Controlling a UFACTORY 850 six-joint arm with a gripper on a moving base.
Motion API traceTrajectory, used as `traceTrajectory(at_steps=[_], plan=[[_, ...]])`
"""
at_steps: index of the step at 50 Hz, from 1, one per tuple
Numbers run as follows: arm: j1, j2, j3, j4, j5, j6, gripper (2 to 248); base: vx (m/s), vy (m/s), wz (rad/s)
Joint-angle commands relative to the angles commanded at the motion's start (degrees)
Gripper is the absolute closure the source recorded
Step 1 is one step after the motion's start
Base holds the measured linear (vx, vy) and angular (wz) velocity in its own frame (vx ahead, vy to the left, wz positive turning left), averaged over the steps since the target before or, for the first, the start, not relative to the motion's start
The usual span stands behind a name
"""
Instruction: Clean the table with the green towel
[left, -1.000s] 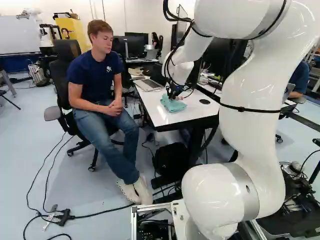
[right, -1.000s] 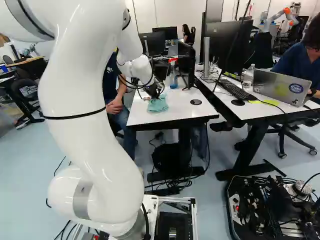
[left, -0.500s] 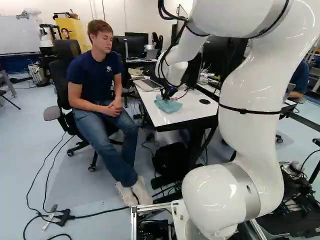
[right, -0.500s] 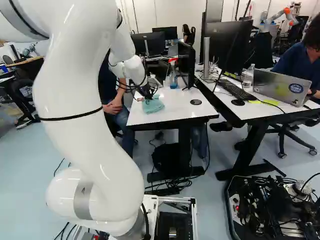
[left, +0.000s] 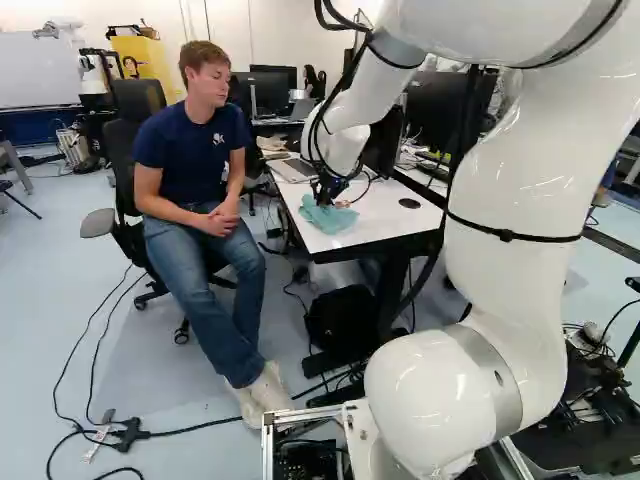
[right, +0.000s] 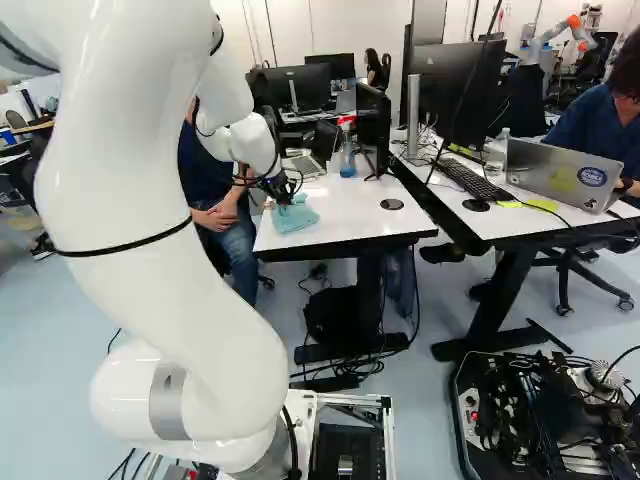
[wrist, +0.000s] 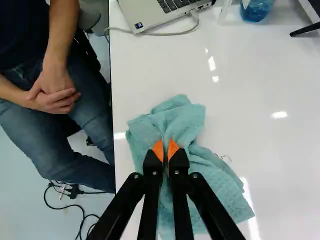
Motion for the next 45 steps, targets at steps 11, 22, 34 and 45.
traceTrajectory(at_steps=[11, 22, 34, 45], plan=[[-0.42, 2.93, 3.29, 0.0, 0.0, 0.0, 219, 0.0, 0.0, 0.0], [-1.91, 5.49, 6.1, 0.0, 0.0, 0.0, 219, 0.0, 0.0, 0.0], [-4.17, 7.72, 8.48, 0.0, 0.0, 0.0, 219, 0.0, 0.0, 0.0], [-6.48, 9.22, 10.05, 0.0, 0.0, 0.0, 219, 0.0, 0.0, 0.0]])
